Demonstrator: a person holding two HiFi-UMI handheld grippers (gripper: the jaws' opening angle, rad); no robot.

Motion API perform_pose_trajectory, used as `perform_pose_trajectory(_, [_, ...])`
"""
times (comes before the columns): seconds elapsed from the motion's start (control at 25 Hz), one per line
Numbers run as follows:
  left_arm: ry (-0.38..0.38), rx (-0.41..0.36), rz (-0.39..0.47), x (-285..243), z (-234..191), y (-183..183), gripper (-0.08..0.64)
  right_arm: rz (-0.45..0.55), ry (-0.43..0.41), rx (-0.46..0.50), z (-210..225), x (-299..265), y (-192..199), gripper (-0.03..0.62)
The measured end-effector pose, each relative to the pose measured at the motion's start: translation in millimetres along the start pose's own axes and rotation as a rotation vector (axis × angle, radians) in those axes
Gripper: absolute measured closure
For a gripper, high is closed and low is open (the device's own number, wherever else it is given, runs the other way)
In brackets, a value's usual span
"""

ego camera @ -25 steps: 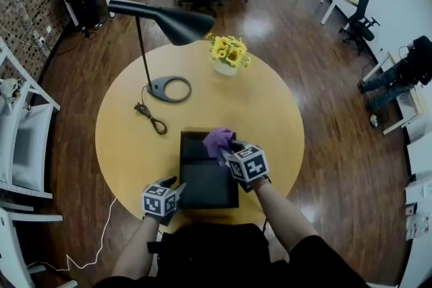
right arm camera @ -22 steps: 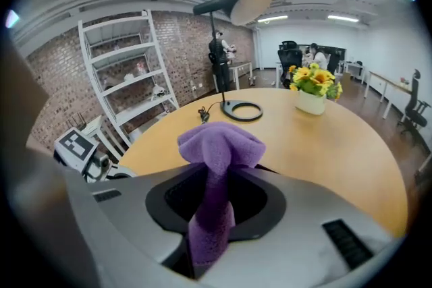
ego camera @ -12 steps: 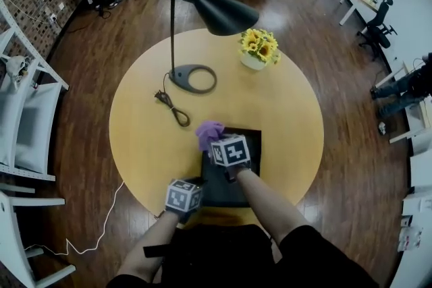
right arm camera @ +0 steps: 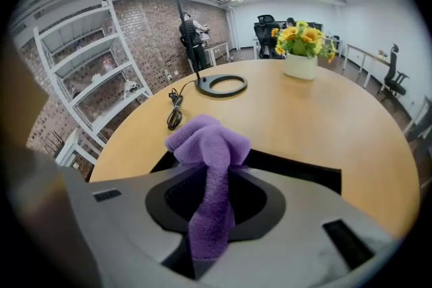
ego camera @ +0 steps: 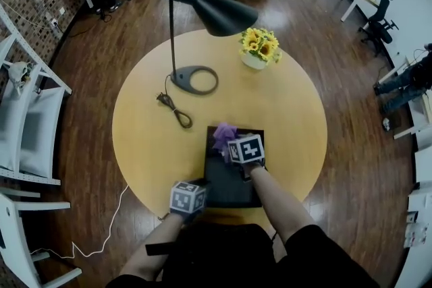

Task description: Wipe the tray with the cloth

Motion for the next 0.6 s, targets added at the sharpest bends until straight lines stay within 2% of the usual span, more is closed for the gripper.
perform_pose_trajectory(0.12, [-0.009, -0.001, -0.005, 0, -3, -1, 0.444, -0.002, 0.005, -0.102, 25, 9, 7, 0.497])
perform_pose_trajectory(0.2, [-0.025, 0.010, -0.006, 0, -1, -3, 0.448, -0.024, 0.040, -0.142, 42, 18, 13, 0.498])
perform_pose_trajectory(0.32, [-0.045, 0.003, -0.014, -1, 0, 0, 0.450, -0.064, 0.155, -0.070, 65, 36, 22, 0.499])
perform_pose_trajectory(0.4, [-0.040, 0.002, -0.006, 0, 2, -2, 0.451, -0.073, 0.195, -0.032, 78, 47, 30, 0.499])
perform_pose_trajectory(0.6, [-0.047, 0.031, 0.011, 1, 2, -3, 0.453, 0.013, 0.148, -0.144, 92, 57, 49, 0.499])
Point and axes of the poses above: the fingertips, and each gripper's own axes: x backward along the fingers, z to its right, y out of its underside, the point moved 10 cm from there along x, backward along the fingers, and after that the axes turned 1 degree about z, right-handed, at the moved point
